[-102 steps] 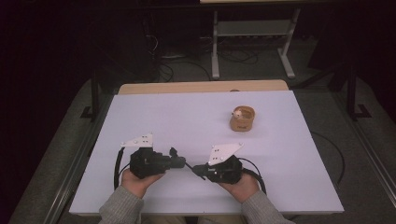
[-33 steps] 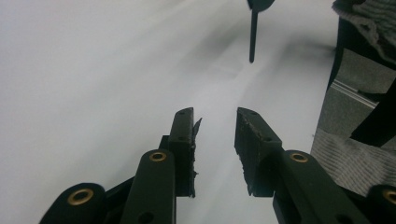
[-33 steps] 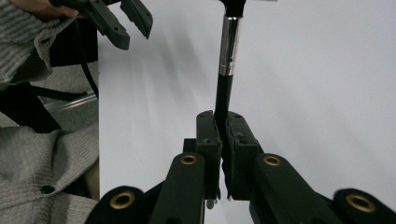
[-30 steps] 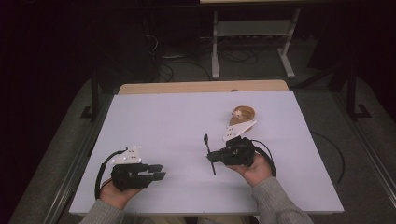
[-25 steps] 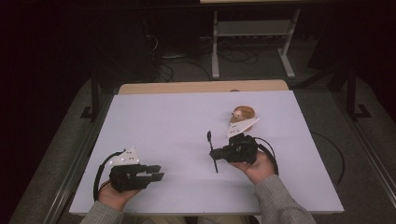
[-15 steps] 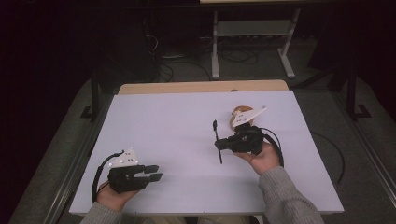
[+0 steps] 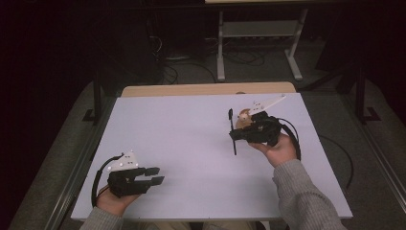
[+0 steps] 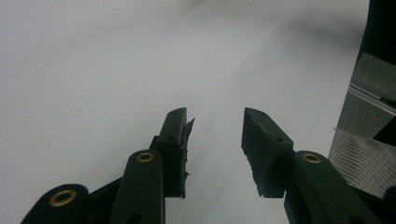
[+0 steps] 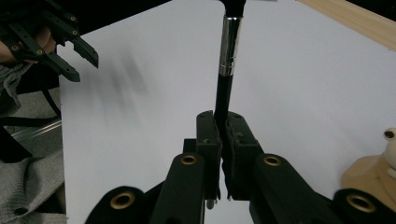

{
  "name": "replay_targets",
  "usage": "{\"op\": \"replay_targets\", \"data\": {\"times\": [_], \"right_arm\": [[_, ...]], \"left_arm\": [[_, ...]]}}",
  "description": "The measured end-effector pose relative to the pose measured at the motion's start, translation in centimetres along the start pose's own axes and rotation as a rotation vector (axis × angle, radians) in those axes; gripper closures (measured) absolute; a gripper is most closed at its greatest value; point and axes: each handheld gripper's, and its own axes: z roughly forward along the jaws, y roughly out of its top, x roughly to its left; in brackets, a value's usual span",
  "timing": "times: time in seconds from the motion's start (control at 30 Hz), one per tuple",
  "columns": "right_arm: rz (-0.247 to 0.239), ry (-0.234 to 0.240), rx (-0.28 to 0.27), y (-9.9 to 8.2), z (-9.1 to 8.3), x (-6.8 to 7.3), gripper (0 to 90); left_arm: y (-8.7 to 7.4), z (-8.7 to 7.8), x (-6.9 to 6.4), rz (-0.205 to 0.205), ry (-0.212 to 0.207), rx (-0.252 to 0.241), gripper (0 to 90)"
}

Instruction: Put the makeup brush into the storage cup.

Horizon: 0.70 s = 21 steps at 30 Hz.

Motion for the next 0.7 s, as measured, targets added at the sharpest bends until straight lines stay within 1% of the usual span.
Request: {"op": "replay_targets", "data": {"times": [0.03, 0.1, 0.17, 0.2, 0.23, 0.27, 0.3, 0.37, 0.4, 0.43, 0.5, 0.53, 0.63, 0.67, 0.7], "right_arm": [[-0.007, -0.002, 0.002, 0.1, 0.0, -0.2, 84.9], [-0.002, -0.01, 0.013, 0.3, -0.1, -0.4, 84.9], [0.002, -0.016, 0.013, 0.5, -0.2, -0.7, 84.9], [0.0, -0.025, 0.008, 0.7, -0.4, -1.1, 84.9], [0.0, -0.025, 0.008, 0.7, -0.4, -1.1, 84.9], [0.016, -0.032, 0.007, 1.0, -0.8, -1.6, 84.9], [0.016, -0.032, 0.007, 1.0, -0.8, -1.6, 84.9], [0.022, -0.044, -0.005, 1.2, -1.1, -2.3, 84.9], [0.04, -0.055, -0.013, 1.5, -1.6, -2.9, 84.9], [0.04, -0.055, -0.013, 1.5, -1.6, -2.9, 84.9], [0.049, -0.069, -0.02, 1.8, -2.1, -3.4, 84.9], [0.055, -0.085, -0.024, 2.1, -2.5, -3.9, 84.9], [0.064, -0.099, -0.025, 2.4, -2.9, -4.3, 84.9], [0.055, -0.106, -0.027, 2.6, -3.0, -4.5, 84.9], [0.065, -0.11, -0.031, 2.9, -3.3, -4.9, 84.9]], "left_arm": [[0.0, 0.0, 0.1, 0.002, -0.002, 0.001, 60.1], [-0.1, 0.1, 0.1, -0.003, -0.005, 0.001, 60.0], [-0.2, 0.2, 0.1, -0.004, -0.01, 0.005, 59.8], [-0.1, 0.2, 0.1, 0.0, -0.009, 0.005, 59.5], [-0.1, 0.2, 0.1, 0.0, -0.009, 0.005, 59.5], [-0.1, 0.2, 0.0, 0.004, -0.006, 0.005, 59.4], [-0.1, 0.2, 0.0, 0.004, -0.006, 0.005, 59.3], [-0.1, 0.2, 0.0, 0.01, -0.005, 0.007, 59.0], [-0.1, 0.3, 0.0, 0.006, -0.004, 0.004, 58.8], [-0.1, 0.3, 0.0, 0.006, -0.004, 0.004, 58.5], [-0.1, 0.3, 0.0, 0.006, -0.002, 0.005, 58.3], [-0.1, 0.3, 0.0, 0.007, -0.002, 0.005, 58.2], [0.0, 0.2, 0.0, 0.003, -0.003, 0.0, 58.1], [0.0, 0.2, -0.1, -0.002, -0.003, -0.003, 58.2], [0.0, 0.2, 0.0, 0.012, 0.0, 0.008, 58.2]]}}
